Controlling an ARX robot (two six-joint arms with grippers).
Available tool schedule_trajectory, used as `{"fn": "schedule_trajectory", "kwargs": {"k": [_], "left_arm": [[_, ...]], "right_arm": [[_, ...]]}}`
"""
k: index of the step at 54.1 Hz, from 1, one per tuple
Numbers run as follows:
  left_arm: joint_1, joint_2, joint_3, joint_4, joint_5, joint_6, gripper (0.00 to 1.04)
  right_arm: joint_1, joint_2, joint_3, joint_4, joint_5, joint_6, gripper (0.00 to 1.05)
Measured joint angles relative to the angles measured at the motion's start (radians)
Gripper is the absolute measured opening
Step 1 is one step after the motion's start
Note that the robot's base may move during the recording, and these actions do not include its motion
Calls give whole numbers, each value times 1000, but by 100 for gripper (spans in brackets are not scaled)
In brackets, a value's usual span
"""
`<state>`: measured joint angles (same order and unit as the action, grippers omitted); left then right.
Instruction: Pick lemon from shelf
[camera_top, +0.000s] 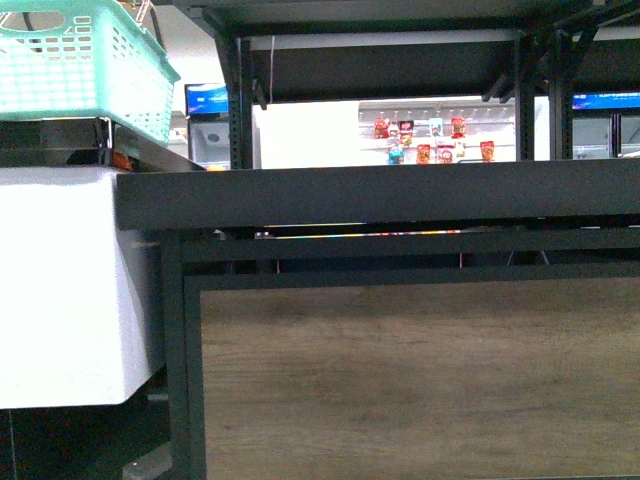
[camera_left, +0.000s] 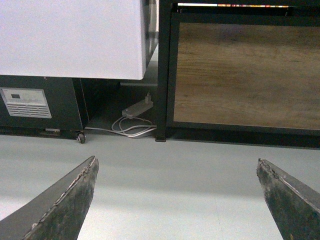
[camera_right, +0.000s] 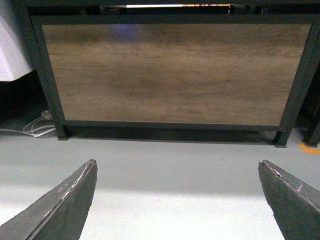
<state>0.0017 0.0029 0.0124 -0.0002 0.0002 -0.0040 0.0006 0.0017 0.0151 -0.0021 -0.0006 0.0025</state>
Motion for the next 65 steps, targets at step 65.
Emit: {"fn": "schedule_trajectory", "kwargs": {"k": [65], "left_arm": [[0,0,0,0,0,0,97]], "right_arm": [[0,0,0,0,0,0,97]]}}
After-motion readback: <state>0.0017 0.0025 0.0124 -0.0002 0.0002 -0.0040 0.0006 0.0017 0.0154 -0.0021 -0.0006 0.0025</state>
